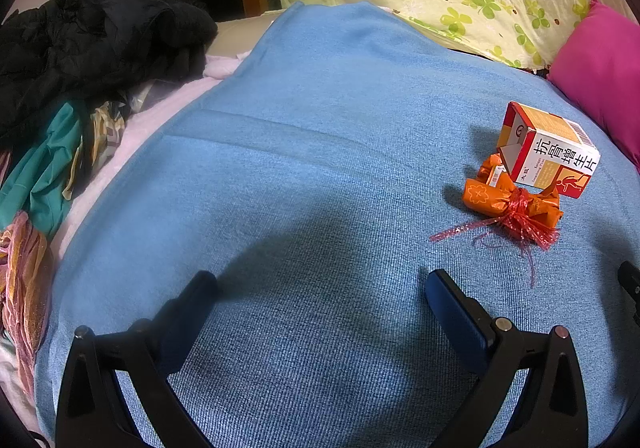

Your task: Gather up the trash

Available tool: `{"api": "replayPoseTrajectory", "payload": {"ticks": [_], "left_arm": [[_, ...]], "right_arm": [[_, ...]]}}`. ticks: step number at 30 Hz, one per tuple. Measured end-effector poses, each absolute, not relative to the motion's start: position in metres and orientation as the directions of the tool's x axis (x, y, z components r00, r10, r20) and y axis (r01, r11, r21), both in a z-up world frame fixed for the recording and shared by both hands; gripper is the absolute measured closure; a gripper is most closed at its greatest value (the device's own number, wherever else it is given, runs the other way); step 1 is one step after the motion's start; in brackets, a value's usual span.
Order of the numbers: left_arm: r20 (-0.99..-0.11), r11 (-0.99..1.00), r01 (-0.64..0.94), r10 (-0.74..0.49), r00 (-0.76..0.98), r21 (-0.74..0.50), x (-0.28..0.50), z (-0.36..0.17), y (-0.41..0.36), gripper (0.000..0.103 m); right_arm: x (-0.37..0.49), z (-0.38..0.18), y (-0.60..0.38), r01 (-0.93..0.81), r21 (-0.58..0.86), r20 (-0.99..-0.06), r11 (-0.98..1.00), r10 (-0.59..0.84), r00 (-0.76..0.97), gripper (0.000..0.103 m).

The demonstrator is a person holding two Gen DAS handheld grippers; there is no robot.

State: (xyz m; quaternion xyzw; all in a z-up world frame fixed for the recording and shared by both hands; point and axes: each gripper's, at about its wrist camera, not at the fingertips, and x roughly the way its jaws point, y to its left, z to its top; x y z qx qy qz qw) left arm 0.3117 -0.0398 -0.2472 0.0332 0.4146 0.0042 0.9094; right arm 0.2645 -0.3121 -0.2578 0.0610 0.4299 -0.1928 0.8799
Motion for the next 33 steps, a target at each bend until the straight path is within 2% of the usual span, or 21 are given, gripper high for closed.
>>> {"api": "replayPoseTrajectory", "payload": {"ticks": [21,33], "left_arm": [[-0.766,0.999,0.016,0.027,0.643,0.05,0.314,-0.247,-0.037,0.0],[-0.816,1.0,0.018,-0.004,0.578,0.008,0.326,-0.243,-0.038,0.0]], "right_arm": [[0.265,-0.257,-0.312,0.392,-0.058,-0.78,0.918,-0.287,0.556,0.0],[0.264,-0.256,-0.311,0.401,-0.059,-0.792,0.914,-0.287,0.538,0.0]]}}
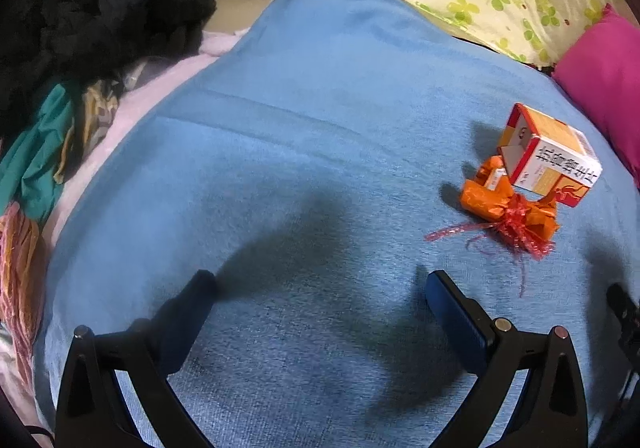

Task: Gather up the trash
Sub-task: 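Grasp the orange candy with the left tool while the right tool grasps the orange-white box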

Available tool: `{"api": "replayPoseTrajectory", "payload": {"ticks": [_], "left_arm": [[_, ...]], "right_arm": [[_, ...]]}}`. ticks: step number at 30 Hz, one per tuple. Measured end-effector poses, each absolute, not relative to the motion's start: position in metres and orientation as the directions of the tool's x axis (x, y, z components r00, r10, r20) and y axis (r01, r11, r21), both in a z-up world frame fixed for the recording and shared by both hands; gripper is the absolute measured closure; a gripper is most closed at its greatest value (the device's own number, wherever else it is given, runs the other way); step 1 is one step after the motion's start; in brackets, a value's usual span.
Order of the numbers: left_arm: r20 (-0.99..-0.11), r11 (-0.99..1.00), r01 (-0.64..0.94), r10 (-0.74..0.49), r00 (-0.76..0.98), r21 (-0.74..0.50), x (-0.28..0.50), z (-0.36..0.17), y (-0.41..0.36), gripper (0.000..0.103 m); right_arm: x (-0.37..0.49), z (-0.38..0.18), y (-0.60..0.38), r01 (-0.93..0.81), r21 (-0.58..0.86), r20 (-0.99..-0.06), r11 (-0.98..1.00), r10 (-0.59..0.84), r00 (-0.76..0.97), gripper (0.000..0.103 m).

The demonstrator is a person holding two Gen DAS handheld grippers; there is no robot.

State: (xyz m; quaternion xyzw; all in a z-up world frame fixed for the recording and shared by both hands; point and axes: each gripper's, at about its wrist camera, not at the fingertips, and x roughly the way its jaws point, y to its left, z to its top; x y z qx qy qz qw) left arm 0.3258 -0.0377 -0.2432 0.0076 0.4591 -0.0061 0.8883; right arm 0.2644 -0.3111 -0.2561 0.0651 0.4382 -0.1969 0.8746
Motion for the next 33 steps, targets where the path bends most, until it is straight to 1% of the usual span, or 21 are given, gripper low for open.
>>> {"api": "replayPoseTrajectory", "payload": {"ticks": [2,5,6,9,11,12,14,18,20,23,27,30,33], "left_arm": [[-0.819,0.999,0.049,-0.035,0.572,-0.008,0.327,-0.241,-0.039,0.0],[-0.794,0.997,0.074,-0.076,0.603,-0.039,0.323,-0.232,-0.042,0.0],[-0.772,0.996,0.08,-0.075,0.631,-0.031,0.32,-0.227,-0.044,0.0],[-0.714,0.992,0.104,-0.02,0.7,0.074,0.312,-0.215,-0.055,0.0],[-0.718,0.99,0.115,-0.024,0.695,0.079,0.312,-0.215,-0.058,0.0],[-0.725,0.99,0.119,-0.028,0.688,0.075,0.312,-0.215,-0.058,0.0],[-0.731,0.989,0.124,-0.029,0.681,0.076,0.313,-0.214,-0.06,0.0],[-0.745,0.995,0.104,-0.065,0.664,0.006,0.316,-0.209,-0.047,0.0],[-0.758,0.996,0.087,-0.074,0.649,-0.022,0.32,-0.212,-0.04,0.0],[-0.775,0.996,0.067,-0.093,0.625,-0.066,0.325,-0.216,-0.032,0.0],[-0.783,0.993,0.062,-0.12,0.61,-0.103,0.331,-0.217,-0.029,0.0],[-0.785,0.992,0.055,-0.126,0.607,-0.117,0.333,-0.217,-0.024,0.0],[-0.791,0.991,0.04,-0.125,0.599,-0.126,0.336,-0.218,-0.017,0.0]], "right_arm": [[0.261,-0.253,-0.31,0.396,-0.055,-0.818,0.917,-0.269,0.508,0.0],[0.258,-0.251,-0.305,0.391,-0.071,-0.816,0.918,-0.279,0.507,0.0],[0.259,-0.25,-0.306,0.383,-0.062,-0.822,0.922,-0.265,0.504,0.0],[0.264,-0.248,-0.314,0.349,-0.026,-0.848,0.937,-0.206,0.489,0.0],[0.27,-0.24,-0.318,0.314,0.017,-0.861,0.949,-0.146,0.486,0.0],[0.27,-0.231,-0.32,0.305,0.054,-0.847,0.951,-0.118,0.518,0.0],[0.272,-0.208,-0.315,0.257,0.069,-0.805,0.964,-0.098,0.585,0.0],[0.302,-0.177,-0.3,0.087,0.016,-0.79,0.996,-0.041,0.612,0.0],[0.327,-0.17,-0.294,-0.008,-0.02,-0.809,1.0,-0.011,0.588,0.0],[0.358,-0.17,-0.289,-0.091,-0.043,-0.837,0.995,0.014,0.547,0.0],[0.385,-0.176,-0.281,-0.187,0.001,-0.856,0.982,0.098,0.507,0.0],[0.398,-0.184,-0.273,-0.256,0.07,-0.861,0.964,0.188,0.473,0.0],[0.412,-0.199,-0.256,-0.313,0.056,-0.875,0.948,0.197,0.441,0.0]]}}
